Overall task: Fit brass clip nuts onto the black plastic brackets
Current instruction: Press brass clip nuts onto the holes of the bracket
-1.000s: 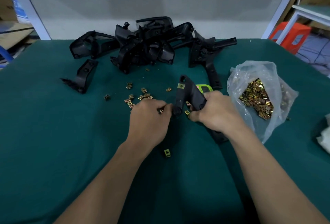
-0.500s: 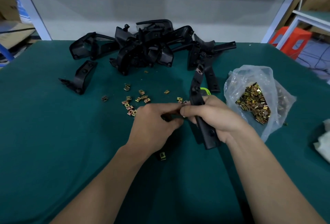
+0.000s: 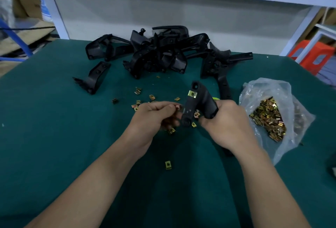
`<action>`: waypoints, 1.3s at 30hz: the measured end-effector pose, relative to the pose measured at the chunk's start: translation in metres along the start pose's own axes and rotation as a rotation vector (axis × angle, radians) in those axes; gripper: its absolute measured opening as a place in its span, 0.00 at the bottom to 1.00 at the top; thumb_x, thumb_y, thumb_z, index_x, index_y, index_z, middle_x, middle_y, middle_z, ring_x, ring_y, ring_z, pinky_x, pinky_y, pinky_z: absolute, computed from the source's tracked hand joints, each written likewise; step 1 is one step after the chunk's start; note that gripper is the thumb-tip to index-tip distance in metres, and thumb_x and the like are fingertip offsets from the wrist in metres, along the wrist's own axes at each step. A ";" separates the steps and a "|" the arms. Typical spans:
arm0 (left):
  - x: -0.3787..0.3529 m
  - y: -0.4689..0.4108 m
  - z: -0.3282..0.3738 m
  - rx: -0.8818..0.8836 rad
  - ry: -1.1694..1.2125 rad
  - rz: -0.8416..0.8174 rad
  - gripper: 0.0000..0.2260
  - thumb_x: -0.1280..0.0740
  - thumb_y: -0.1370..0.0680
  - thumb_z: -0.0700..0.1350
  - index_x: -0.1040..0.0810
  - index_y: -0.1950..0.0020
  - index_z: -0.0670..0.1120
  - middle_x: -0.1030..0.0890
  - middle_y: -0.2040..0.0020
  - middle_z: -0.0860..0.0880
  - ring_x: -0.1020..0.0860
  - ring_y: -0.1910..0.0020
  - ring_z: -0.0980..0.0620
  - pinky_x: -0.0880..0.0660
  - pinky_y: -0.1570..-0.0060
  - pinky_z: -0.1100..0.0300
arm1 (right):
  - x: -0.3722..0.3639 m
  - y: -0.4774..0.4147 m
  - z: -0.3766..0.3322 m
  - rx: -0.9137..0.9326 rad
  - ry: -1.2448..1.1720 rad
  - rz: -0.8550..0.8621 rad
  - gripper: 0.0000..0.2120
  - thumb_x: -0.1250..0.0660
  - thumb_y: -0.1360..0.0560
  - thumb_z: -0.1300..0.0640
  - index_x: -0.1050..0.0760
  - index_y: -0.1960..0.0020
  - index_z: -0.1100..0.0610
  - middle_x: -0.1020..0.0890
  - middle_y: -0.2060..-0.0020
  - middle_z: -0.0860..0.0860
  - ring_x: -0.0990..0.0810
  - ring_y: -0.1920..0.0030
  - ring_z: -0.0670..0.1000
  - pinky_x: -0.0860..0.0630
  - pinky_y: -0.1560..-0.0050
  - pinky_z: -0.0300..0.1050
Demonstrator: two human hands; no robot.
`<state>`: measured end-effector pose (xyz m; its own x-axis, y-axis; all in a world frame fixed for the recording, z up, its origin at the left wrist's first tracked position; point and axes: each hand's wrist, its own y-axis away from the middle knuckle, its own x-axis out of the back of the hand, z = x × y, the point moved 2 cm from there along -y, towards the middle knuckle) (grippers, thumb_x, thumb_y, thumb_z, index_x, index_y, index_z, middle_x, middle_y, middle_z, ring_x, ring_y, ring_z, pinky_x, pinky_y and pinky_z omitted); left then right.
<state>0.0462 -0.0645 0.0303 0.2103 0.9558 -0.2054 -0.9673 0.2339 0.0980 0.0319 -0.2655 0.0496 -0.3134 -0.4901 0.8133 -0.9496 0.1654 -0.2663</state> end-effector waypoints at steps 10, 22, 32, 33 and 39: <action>0.014 -0.003 0.002 0.000 -0.056 -0.015 0.05 0.25 0.26 0.42 0.11 0.52 0.47 0.14 0.59 0.45 0.20 0.62 0.54 0.24 0.62 0.66 | -0.014 0.003 0.002 -0.098 0.094 -0.151 0.12 0.26 0.34 0.47 0.28 0.68 0.49 0.25 0.70 0.47 0.27 0.70 0.47 0.36 0.73 0.41; 0.017 0.002 0.008 0.130 -0.104 -0.130 0.11 0.26 0.31 0.32 0.11 0.52 0.45 0.16 0.62 0.42 0.20 0.66 0.52 0.24 0.65 0.65 | -0.016 0.003 -0.003 -0.098 0.050 -0.235 0.15 0.21 0.34 0.50 0.27 0.69 0.51 0.26 0.72 0.46 0.27 0.71 0.43 0.33 0.76 0.37; 0.021 0.003 0.013 0.150 -0.293 -0.170 0.19 0.26 0.38 0.37 0.13 0.48 0.46 0.18 0.65 0.38 0.22 0.68 0.51 0.26 0.59 0.60 | -0.020 0.005 -0.005 -0.095 0.062 -0.312 0.17 0.23 0.34 0.50 0.31 0.70 0.49 0.25 0.70 0.47 0.26 0.67 0.47 0.33 0.71 0.42; 0.021 0.003 0.013 0.148 -0.287 -0.169 0.19 0.26 0.38 0.37 0.13 0.47 0.46 0.18 0.65 0.38 0.21 0.68 0.51 0.25 0.59 0.61 | -0.020 0.004 -0.005 -0.101 0.062 -0.313 0.17 0.23 0.34 0.50 0.31 0.70 0.49 0.25 0.70 0.47 0.26 0.67 0.47 0.34 0.71 0.41; 0.016 0.004 0.011 0.130 -0.233 -0.125 0.17 0.25 0.34 0.35 0.13 0.47 0.46 0.17 0.64 0.40 0.21 0.68 0.52 0.25 0.65 0.65 | -0.020 0.004 -0.005 -0.138 0.079 -0.272 0.15 0.22 0.34 0.50 0.29 0.67 0.48 0.25 0.67 0.48 0.25 0.67 0.50 0.32 0.70 0.42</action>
<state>0.0471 -0.0463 0.0386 0.3680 0.9298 0.0036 -0.9088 0.3588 0.2128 0.0338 -0.2512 0.0348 -0.0413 -0.4648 0.8844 -0.9873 0.1547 0.0352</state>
